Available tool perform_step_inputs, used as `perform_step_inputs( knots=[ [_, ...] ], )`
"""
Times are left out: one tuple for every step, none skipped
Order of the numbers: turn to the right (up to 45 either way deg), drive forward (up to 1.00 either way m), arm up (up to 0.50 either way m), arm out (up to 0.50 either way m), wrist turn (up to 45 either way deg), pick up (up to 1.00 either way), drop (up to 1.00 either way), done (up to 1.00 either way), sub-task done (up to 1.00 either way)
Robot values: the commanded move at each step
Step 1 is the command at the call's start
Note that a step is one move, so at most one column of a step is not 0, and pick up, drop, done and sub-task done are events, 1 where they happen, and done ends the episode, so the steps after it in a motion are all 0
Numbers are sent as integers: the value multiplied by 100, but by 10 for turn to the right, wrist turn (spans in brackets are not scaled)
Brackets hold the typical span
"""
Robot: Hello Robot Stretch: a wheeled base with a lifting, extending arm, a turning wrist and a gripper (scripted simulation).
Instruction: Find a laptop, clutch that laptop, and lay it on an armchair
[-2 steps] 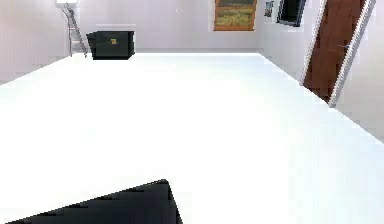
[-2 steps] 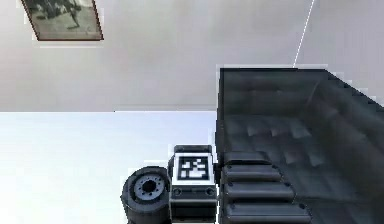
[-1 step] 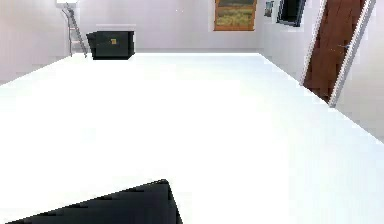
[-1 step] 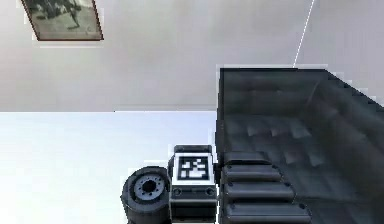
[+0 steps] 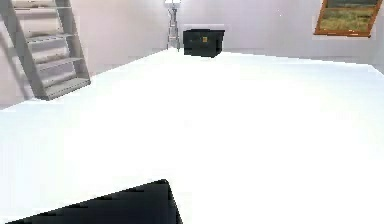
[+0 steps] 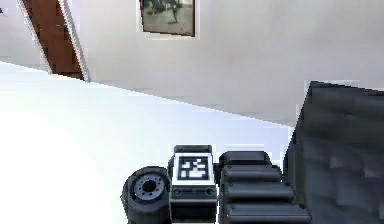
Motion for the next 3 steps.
perform_step_inputs(
  knots=[
    [-450,0,0,0,0,0,0,0,0],
    [-450,0,0,0,0,0,0,0,0],
    [-450,0,0,0,0,0,0,0,0]
  ],
)
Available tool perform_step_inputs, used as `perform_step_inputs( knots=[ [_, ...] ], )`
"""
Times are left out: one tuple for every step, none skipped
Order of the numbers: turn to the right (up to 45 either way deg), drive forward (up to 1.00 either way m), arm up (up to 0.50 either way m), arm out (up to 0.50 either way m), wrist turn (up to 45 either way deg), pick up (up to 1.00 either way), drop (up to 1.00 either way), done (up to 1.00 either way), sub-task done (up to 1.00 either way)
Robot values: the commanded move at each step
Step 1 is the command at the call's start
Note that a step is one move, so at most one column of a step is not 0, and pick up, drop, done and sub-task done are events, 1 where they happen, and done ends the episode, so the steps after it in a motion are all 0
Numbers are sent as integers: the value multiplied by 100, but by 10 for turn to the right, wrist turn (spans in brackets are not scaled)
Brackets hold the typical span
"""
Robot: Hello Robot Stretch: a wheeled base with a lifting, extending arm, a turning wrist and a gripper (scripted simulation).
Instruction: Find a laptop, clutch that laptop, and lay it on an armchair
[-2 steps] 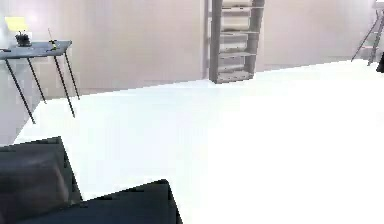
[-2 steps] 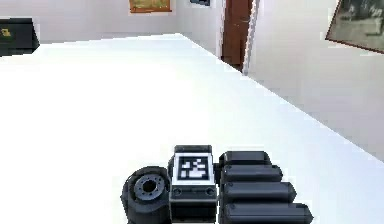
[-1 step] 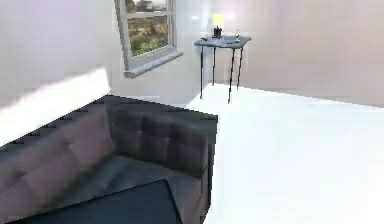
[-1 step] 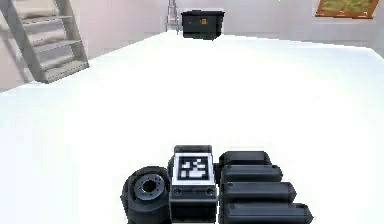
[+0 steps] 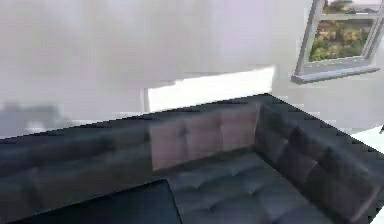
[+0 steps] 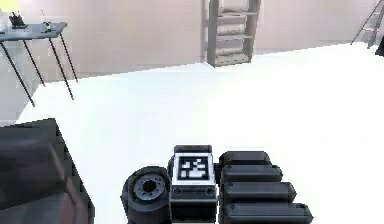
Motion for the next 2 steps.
perform_step_inputs(
  knots=[
    [450,0,0,0,0,0,0,0,0],
    [450,0,0,0,0,0,0,0,0]
  ],
)
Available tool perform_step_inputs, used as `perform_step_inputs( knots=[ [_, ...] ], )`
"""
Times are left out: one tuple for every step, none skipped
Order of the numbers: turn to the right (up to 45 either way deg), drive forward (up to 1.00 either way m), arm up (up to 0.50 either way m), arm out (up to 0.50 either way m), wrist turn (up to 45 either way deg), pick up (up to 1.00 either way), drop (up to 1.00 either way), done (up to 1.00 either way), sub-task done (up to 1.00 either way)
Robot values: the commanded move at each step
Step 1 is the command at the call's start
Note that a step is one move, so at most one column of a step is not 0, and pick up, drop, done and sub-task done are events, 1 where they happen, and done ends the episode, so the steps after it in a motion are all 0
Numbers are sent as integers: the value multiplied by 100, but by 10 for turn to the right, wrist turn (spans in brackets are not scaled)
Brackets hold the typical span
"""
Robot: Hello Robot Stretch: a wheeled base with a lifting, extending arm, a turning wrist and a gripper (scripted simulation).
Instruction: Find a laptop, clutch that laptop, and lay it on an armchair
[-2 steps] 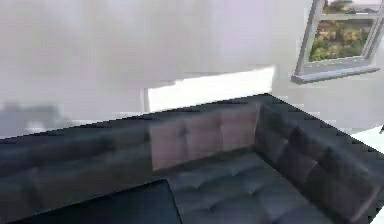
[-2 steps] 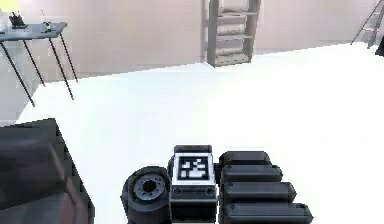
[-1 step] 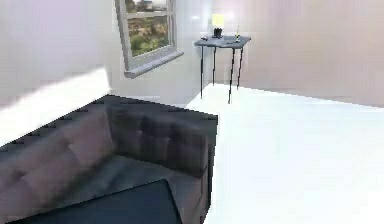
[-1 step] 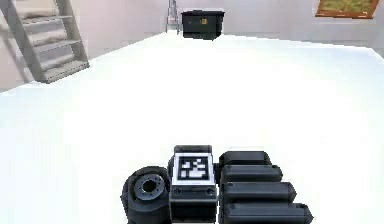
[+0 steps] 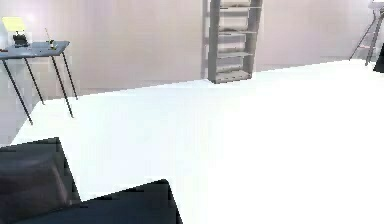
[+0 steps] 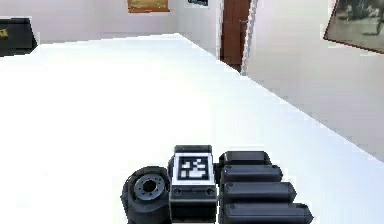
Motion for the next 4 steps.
perform_step_inputs(
  knots=[
    [450,0,0,0,0,0,0,0,0],
    [210,0,0,0,0,0,0,0,0],
    [0,20,0,0,0,0,0,0,0],
    [-240,0,0,0,0,0,0,0,0]
  ],
)
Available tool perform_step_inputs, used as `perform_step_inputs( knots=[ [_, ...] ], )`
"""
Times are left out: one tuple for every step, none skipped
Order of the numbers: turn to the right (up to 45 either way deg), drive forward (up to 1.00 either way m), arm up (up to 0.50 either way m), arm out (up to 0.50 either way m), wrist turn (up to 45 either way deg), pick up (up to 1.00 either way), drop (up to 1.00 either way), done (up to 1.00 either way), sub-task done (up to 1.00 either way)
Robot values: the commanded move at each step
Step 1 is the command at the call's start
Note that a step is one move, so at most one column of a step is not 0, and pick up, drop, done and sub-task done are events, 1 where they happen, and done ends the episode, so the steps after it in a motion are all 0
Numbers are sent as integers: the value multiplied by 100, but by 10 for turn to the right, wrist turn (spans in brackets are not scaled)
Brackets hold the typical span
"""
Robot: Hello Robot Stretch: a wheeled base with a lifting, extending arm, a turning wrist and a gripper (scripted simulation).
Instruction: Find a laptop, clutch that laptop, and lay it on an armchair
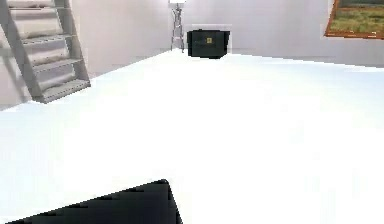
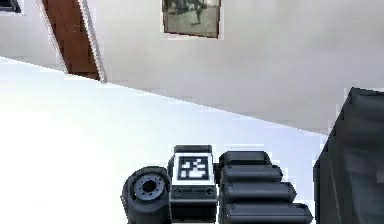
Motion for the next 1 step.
perform_step_inputs(
  knots=[
    [0,100,0,0,0,0,0,0,0]
  ],
)
